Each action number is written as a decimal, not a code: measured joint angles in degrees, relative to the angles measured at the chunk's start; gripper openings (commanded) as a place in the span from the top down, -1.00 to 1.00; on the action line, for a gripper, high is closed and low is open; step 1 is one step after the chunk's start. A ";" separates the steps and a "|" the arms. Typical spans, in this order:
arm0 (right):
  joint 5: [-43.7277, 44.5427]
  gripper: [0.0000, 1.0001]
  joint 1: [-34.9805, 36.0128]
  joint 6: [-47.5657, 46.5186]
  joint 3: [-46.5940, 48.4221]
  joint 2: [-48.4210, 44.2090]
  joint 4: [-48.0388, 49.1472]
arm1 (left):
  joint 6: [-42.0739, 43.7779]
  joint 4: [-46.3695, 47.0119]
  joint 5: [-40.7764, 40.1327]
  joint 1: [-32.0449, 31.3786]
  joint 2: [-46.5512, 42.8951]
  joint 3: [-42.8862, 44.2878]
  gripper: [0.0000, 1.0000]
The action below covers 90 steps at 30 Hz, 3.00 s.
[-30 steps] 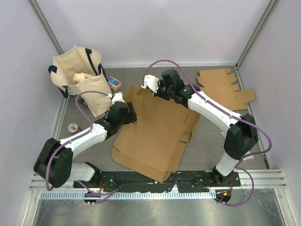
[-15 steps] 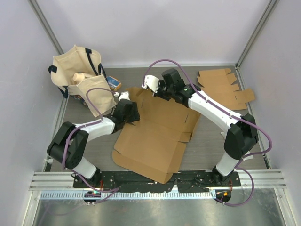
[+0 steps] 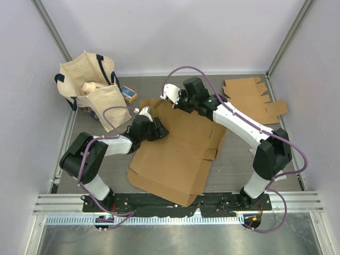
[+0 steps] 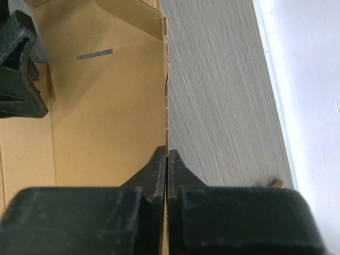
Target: Fold the paper box
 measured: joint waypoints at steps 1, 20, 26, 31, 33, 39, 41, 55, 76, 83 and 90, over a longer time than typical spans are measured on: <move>0.00 0.96 0.00 0.00 0.00 0.00 -0.02 | -0.74 0.83 0.61 0.00 0.70 -0.20 -0.18; 13.49 0.97 5.25 -3.41 -11.85 -3.06 13.22 | 2.69 -12.83 -9.68 1.42 -36.30 -2.01 -0.13; 22.71 0.97 11.43 -8.04 -21.68 -5.53 24.65 | 2.19 -17.92 -15.28 5.05 -38.27 -1.73 -0.41; 26.71 0.96 13.14 -12.04 -27.91 -8.04 32.35 | 2.51 -21.29 -17.49 8.35 -34.32 0.59 -0.51; 26.88 0.97 13.11 -12.61 -28.52 -8.92 33.33 | 3.54 -21.18 -16.59 9.44 -33.29 0.76 -0.54; 24.74 0.96 11.67 -14.21 -27.74 -10.40 33.97 | 7.54 -21.42 -13.94 10.43 -24.98 5.49 -0.54; 23.54 0.97 10.91 -14.69 -27.10 -10.40 33.62 | 8.68 -21.97 -13.99 10.45 -22.69 7.23 -0.54; 17.68 0.97 7.96 -20.13 -26.47 -10.38 33.57 | 13.25 -23.43 -10.64 10.78 -9.18 18.75 0.45; 19.89 0.95 9.66 -27.63 -32.33 -9.62 45.70 | 10.95 -10.01 -6.19 0.28 -25.94 -1.31 0.76; 23.37 0.92 12.74 -30.38 -40.02 -9.68 56.74 | 9.31 -6.10 -8.85 -1.09 -26.86 -6.01 0.56; 24.28 0.91 13.51 -30.97 -42.58 -10.78 60.43 | 9.99 -8.85 -10.45 -1.09 -31.12 -7.58 -0.44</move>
